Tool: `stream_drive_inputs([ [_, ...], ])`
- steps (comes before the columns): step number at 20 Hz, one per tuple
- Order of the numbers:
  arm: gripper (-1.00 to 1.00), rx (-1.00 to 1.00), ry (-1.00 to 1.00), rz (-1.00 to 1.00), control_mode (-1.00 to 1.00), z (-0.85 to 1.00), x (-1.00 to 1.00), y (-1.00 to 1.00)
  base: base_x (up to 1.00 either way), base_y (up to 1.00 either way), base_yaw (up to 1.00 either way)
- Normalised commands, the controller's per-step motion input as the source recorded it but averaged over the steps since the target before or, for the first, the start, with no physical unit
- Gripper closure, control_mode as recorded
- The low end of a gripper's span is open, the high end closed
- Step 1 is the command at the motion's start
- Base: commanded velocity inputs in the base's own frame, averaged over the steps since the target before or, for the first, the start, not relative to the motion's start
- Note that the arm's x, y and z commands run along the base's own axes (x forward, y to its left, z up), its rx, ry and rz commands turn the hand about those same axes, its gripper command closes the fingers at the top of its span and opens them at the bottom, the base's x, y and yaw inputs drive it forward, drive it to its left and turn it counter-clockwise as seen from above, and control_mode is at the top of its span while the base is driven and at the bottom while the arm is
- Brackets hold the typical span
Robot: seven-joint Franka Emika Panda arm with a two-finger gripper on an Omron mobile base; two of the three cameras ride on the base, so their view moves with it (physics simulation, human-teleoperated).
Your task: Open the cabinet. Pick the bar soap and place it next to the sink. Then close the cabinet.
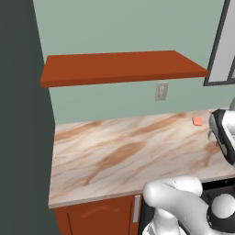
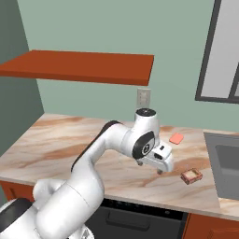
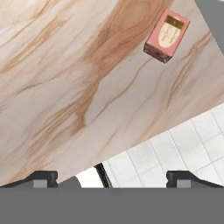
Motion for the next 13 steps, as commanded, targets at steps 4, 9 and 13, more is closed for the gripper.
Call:
stream_drive_inputs([
  [4, -1.0, -0.14, 0.0, 0.18, -1.0, 0.37, -0.24, 1.0, 0.0, 0.0, 0.0],
  [9, -1.0, -0.05, 0.0, 0.23, -1.0, 0.2, -0.08, 1.0, 0.0, 0.0, 0.0],
  [13, -1.0, -0.01, 0.0, 0.29, -1.0, 0.28, 0.01, 1.0, 0.0, 0.0, 0.0],
])
